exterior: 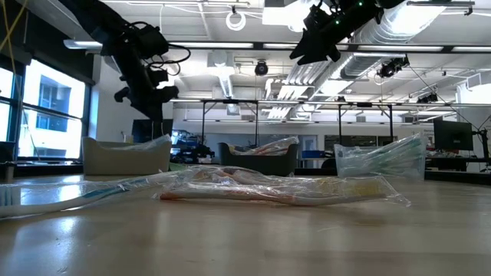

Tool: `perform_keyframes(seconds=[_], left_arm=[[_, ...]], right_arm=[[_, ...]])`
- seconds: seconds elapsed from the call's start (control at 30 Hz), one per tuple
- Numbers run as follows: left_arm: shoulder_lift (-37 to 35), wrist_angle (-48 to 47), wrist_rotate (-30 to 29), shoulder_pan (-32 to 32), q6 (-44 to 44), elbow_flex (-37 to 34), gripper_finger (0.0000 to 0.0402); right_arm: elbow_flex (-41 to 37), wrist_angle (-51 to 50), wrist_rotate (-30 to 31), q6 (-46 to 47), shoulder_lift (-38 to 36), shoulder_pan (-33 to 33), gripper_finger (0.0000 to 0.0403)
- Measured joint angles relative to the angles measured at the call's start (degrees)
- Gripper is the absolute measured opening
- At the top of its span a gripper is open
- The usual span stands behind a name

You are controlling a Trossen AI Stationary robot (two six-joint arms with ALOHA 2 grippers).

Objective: Pick & Place Toothbrushes
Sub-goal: Put the orange toothbrush into the blue bin

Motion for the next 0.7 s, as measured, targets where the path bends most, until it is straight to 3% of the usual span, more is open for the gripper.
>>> perform_keyframes(seconds=[0.43, 0.7], left_arm=[[-0.3, 2.9, 3.7, -0.1, -2.2, 0.0, 0.0063], [-6.1, 5.2, 7.0, -3.0, -1.7, 0.0, 0.0063]], right_arm=[[0.0, 0.0, 0.1, 0.0, 0.0, 0.0, 0.0243], [0.0, 0.0, 0.1, 0.0, 0.0, 0.0, 0.0243]])
